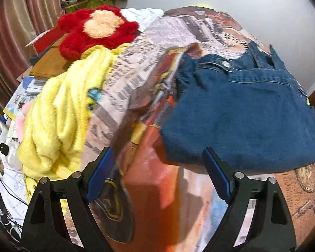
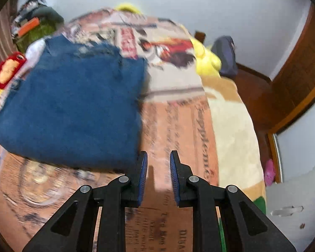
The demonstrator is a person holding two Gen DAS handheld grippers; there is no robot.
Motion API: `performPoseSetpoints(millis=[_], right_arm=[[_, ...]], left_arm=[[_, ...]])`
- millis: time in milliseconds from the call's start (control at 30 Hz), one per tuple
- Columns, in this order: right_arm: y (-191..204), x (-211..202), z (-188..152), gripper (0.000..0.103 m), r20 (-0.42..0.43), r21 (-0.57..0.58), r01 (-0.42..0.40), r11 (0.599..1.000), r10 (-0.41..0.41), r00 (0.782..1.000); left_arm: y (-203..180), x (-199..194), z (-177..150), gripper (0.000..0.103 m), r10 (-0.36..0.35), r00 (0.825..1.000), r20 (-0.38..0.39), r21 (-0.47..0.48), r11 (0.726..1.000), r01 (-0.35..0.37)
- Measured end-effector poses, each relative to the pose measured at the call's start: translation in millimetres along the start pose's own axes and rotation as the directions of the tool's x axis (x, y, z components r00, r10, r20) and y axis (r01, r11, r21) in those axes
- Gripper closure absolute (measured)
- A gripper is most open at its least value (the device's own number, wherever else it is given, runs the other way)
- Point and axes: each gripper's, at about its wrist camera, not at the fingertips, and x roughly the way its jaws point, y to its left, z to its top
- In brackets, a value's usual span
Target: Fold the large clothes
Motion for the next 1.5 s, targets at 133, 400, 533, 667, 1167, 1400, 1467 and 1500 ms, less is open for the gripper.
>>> performPoseSetpoints(millis=[133,400,533,667,1167,1400,1467,1500], right_arm=[[33,-25,16,0.086,0.072,-0.045,-0.081,0.996,0.084,0.994],[102,-24,41,0.086,0.088,-0.121,-0.234,0.965,0.245,0.965],[127,5,38,0.086,0.012,-0.149,-0.252,0.956,0.257,0.966],[131,31,28,0.086,-0.037,-0.109,-0.282,0.953,0.280,0.959],[129,25,30,0.086,-0.075,-0.088,-0.345,0.935,0.339,0.938],[141,-1,26,0.086,-0.083,-0.126,-0.350,0.928,0.342,0.936],[148,-9,27,0.086,-0.073,-0.136,-0.361,0.923,0.354,0.932],[153,-13,31,0.086,-0.069,-0.142,-0.370,0.918,0.364,0.929]], left_arm=[[-15,-4,0,0.016,-0.110,0.994,0.006,-0.045,0.993,0.110],[-38,14,-2,0.016,-0.392,0.919,-0.037,-0.230,0.899,0.374],[-43,38,-6,0.016,-0.472,0.878,-0.080,-0.308,0.849,0.429],[-46,64,-6,0.017,-0.496,0.863,-0.092,-0.357,0.826,0.436],[-57,92,40,0.053,-0.244,0.969,0.047,-0.358,0.901,0.245],[-70,24,57,0.068,-0.154,0.973,0.169,-0.243,0.951,0.193],[-72,2,58,0.069,-0.149,0.965,0.215,-0.201,0.960,0.193],[-72,-11,59,0.070,-0.148,0.957,0.249,-0.176,0.965,0.195]])
